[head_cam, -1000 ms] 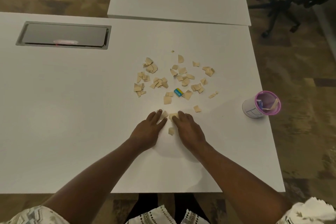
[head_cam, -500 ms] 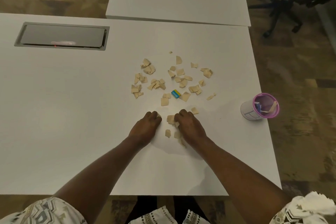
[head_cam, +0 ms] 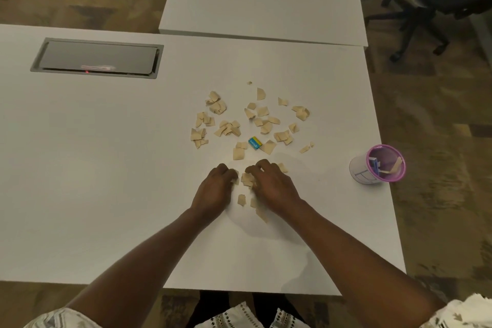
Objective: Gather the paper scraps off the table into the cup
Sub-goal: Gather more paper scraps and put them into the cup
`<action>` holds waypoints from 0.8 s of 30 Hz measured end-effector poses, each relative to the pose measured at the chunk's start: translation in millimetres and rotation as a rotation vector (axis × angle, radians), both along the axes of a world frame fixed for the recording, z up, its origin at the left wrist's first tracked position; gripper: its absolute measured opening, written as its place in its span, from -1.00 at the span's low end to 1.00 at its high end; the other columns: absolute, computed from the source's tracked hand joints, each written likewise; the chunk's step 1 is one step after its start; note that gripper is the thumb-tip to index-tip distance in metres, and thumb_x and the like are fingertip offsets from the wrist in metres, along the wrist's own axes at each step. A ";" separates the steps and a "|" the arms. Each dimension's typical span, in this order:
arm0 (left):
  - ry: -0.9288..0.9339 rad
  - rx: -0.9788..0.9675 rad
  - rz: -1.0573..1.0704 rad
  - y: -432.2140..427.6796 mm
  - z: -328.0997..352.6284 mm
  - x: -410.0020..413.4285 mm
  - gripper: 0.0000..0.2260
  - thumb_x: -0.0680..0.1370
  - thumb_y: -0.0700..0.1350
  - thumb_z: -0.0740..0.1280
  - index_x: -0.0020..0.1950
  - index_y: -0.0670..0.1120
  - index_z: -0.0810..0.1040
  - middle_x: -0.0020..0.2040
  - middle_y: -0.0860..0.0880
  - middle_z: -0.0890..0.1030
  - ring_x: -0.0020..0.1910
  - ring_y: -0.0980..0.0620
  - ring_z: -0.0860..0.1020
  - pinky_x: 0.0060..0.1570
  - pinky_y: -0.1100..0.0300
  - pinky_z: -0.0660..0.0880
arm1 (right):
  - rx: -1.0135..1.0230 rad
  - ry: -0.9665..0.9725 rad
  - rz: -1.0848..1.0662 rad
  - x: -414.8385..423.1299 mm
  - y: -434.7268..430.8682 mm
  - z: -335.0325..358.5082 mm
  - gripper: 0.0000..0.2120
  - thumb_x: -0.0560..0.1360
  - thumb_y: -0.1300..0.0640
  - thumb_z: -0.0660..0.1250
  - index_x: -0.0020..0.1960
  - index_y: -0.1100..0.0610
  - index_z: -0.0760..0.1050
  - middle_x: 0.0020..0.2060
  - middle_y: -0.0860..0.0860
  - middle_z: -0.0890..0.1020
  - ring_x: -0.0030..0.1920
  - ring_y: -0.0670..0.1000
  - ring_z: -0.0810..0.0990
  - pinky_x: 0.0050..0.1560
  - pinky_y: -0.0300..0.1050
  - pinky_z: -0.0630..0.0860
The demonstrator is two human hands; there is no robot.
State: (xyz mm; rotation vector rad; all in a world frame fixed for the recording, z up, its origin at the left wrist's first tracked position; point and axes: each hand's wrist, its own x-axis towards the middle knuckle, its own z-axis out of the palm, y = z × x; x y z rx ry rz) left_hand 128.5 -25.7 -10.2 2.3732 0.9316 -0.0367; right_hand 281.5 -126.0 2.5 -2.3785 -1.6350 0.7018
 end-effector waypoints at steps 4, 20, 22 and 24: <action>0.018 0.045 0.033 -5.2 -0.2 -4.7 -0.65 0.54 -0.15 0.26 0.33 0.01 0.45 0.33 -0.04 0.41 0.23 -0.07 0.44 -0.03 0.05 0.57 | -0.125 -0.003 0.064 -3.1 7.0 0.8 -0.39 0.51 0.25 0.28 0.48 -0.07 0.21 0.50 0.06 0.21 0.39 0.14 0.29 0.06 0.03 0.48; 0.178 0.193 -0.325 -0.7 -16.4 -10.8 -0.54 0.54 -0.19 0.34 0.44 -0.17 0.38 0.37 -0.19 0.43 0.20 -0.18 0.47 -0.04 -0.05 0.59 | 0.006 -0.148 0.299 8.3 -11.8 -13.0 -0.79 0.55 0.29 0.22 0.17 0.19 0.47 0.10 0.14 0.49 0.06 0.17 0.47 -0.32 -0.01 0.35; 0.168 0.202 -0.326 -0.9 -15.9 -8.3 -0.63 0.52 -0.20 0.36 0.32 -0.19 0.47 0.20 -0.17 0.50 0.06 -0.16 0.48 -0.15 -0.06 0.58 | 0.047 -0.139 0.272 10.5 -13.1 -14.5 -0.78 0.48 0.36 0.26 0.10 0.21 0.50 0.02 0.17 0.52 -0.02 0.19 0.50 -0.35 -0.03 0.31; 0.174 0.212 -0.326 -0.7 -15.5 -5.3 -0.73 0.52 -0.20 0.36 0.21 -0.17 0.51 0.10 -0.15 0.51 -0.01 -0.13 0.46 -0.19 -0.05 0.56 | 0.080 -0.115 0.210 13.5 -13.8 -16.6 -0.80 0.47 0.38 0.24 0.03 0.20 0.51 -0.04 0.16 0.53 -0.08 0.18 0.51 -0.33 -0.03 0.32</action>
